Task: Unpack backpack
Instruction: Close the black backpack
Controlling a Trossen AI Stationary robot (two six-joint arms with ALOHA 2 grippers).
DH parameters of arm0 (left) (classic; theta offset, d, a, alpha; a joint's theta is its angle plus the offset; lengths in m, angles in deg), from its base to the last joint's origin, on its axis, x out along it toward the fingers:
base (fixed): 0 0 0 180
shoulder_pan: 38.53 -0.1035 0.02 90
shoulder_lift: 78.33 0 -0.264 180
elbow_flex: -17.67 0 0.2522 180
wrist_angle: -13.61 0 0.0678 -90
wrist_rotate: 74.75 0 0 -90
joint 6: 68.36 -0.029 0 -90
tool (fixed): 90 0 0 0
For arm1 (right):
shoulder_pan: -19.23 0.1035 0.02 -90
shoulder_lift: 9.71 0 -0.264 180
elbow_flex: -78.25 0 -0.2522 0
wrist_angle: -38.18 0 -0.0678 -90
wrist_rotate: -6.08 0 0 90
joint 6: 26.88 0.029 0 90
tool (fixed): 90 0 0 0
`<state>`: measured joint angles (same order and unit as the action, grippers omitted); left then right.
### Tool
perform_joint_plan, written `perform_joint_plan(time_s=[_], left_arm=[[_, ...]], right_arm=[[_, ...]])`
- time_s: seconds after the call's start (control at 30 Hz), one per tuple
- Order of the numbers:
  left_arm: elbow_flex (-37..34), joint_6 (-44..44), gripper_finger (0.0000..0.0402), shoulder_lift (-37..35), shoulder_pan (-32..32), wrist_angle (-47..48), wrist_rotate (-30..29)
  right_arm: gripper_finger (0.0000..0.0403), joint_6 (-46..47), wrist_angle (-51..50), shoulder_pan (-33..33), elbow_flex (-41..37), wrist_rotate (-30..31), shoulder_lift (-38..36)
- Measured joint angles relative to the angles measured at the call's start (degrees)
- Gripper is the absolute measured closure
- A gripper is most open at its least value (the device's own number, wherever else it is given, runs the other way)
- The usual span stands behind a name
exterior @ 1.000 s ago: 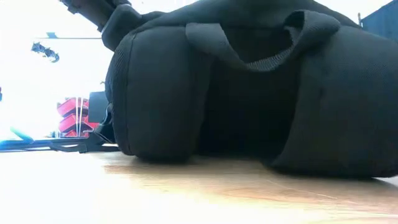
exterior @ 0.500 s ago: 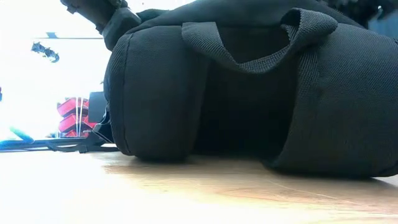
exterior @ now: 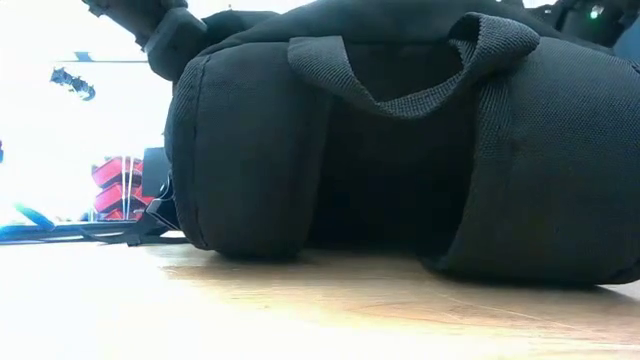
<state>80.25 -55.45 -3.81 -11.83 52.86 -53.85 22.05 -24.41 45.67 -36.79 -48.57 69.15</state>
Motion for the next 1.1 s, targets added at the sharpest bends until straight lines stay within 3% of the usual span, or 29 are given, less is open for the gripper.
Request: perform_joint_plan(time_s=[0.37, 0.63, 0.83, 1.1], left_arm=[[0.0, 4.6, 0.0401, 0.0, 0.1, 4.5, 0.2], [0.0, 4.7, 0.0401, 0.0, 0.1, 4.5, 1.3], [0.0, 5.4, 0.0401, 0.0, 0.1, 4.7, 2.9], [0.0, 4.9, 0.0402, 0.0, 0.0, 3.5, 2.8]], right_arm=[[0.0299, 11.6, -16.8, 0.2, 5.3, 4.8, -1.1], [0.0301, 14.9, -21.8, -1.3, 5.3, 5.3, -1.1], [0.0302, 2.0, -13.5, 2.4, 6.7, 3.3, -1.5], [0.0322, -10.5, 4.1, 4.8, 3.8, -5.2, -1.5]])
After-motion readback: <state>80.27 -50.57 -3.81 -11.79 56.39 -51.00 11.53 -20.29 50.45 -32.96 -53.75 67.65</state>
